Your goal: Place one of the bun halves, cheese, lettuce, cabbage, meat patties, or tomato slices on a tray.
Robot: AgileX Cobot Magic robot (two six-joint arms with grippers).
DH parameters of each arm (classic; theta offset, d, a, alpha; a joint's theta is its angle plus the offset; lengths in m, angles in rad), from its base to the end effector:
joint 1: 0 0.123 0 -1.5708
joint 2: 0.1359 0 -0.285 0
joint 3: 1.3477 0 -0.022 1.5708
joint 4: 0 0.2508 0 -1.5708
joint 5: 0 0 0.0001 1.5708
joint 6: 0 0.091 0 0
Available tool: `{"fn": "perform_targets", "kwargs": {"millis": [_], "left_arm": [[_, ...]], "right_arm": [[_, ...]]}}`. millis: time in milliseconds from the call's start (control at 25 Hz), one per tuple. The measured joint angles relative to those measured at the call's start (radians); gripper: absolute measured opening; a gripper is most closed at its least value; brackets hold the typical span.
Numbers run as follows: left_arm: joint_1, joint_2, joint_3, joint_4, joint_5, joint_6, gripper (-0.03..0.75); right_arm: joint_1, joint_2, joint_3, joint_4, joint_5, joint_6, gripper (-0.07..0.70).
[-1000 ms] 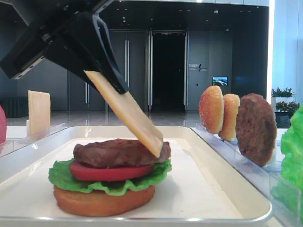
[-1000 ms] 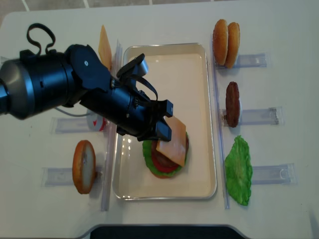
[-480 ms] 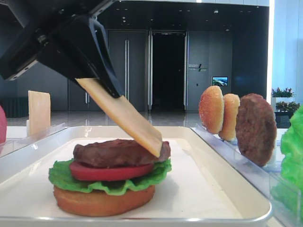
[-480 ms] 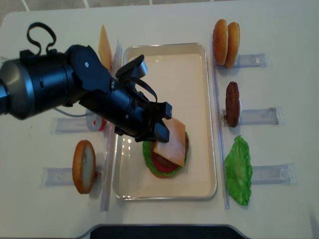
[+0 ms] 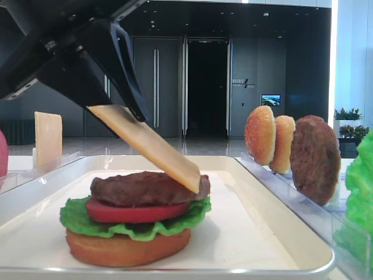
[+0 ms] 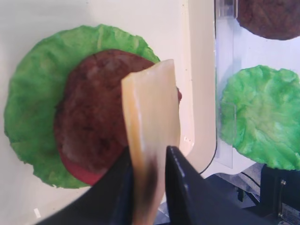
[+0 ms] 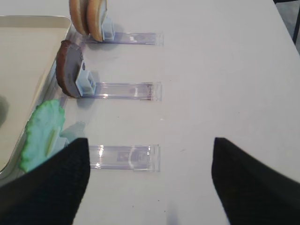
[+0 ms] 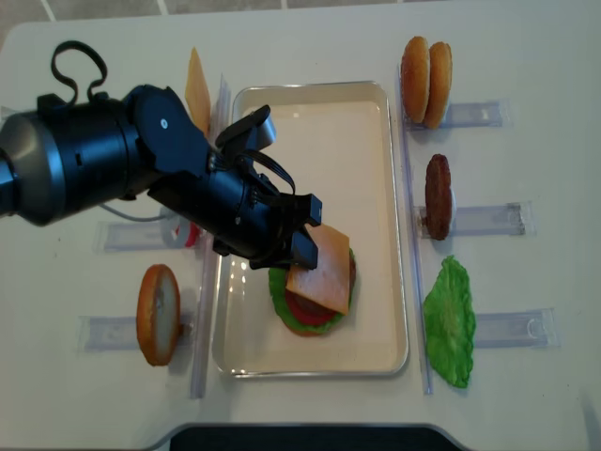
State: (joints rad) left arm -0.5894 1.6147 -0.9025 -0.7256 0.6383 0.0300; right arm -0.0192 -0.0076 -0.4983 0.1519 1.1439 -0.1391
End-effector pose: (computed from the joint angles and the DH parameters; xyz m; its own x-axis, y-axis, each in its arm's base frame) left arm 0.2316 -0.1982 0.1988 -0.9869 0.0461 -0.1547 0.1227 0.8367 -0.5337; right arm -0.0098 0.0127 0.2710 -0.5106 -0.0652 -0.8574 -0.1377 0.9905 0.0067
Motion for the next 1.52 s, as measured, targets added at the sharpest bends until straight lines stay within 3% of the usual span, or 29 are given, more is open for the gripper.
{"fn": "perform_targets", "kwargs": {"millis": [560, 1040, 1320, 1520], "left_arm": [[0.0, 0.0, 0.0, 0.039, 0.0, -0.03, 0.369], [0.0, -0.02, 0.0, 0.137, 0.004, -0.121, 0.571], [0.0, -0.059, 0.0, 0.304, 0.065, -0.254, 0.609], [0.0, -0.076, -0.024, 0.399, 0.147, -0.3, 0.61]], "right_arm": [[0.0, 0.0, 0.0, 0.0, -0.001, 0.0, 0.54], [0.0, 0.0, 0.0, 0.0, -0.002, 0.0, 0.54], [0.0, 0.0, 0.0, 0.0, -0.002, 0.0, 0.54], [0.0, 0.0, 0.0, 0.0, -0.002, 0.0, 0.54]]}}
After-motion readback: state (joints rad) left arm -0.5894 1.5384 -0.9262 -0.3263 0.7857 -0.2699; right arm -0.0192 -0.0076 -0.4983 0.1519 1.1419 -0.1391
